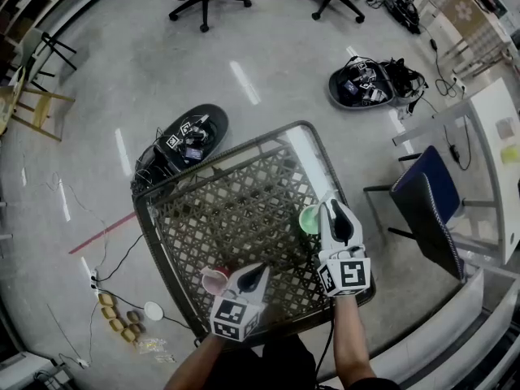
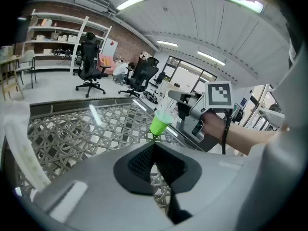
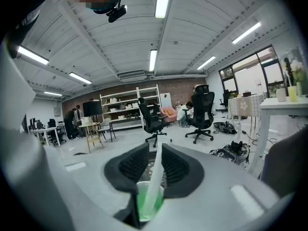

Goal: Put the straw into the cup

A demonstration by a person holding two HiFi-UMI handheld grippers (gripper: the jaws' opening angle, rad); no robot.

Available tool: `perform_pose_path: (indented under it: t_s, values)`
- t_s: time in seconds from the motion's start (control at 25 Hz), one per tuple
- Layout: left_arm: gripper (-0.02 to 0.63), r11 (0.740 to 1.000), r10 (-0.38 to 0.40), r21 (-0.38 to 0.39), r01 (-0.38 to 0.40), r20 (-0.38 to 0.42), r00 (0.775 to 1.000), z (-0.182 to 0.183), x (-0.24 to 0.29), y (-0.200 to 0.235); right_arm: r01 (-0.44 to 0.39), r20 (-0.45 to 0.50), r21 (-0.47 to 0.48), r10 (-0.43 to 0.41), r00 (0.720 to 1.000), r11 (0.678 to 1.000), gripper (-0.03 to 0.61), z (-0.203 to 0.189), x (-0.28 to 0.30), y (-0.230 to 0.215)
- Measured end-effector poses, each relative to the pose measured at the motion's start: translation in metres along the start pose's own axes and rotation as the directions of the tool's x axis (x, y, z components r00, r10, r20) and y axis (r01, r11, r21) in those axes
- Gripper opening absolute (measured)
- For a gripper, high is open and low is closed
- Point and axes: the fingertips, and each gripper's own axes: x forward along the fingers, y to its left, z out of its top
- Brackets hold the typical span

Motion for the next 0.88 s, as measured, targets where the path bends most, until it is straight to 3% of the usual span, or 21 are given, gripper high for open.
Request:
perform_pose_path:
  t_s: [0.4,0.88]
  values:
    - [0.006,0.999,-0.013,0.045,0.01,0.055,0.998,0.032,-0.031,-0.01,0.012,-0.052,0.005,-0.011,0.999,1.0,0.071,0.012,-0.038,0.019]
    - [0.006,0.991,-0.062,0.127,0.044,0.145,0.988,0.08,-0.103,-0.04,0.068,-0.074,-0.015,-0.069,0.995,0.998,0.069,0.057,-0.109,0.066]
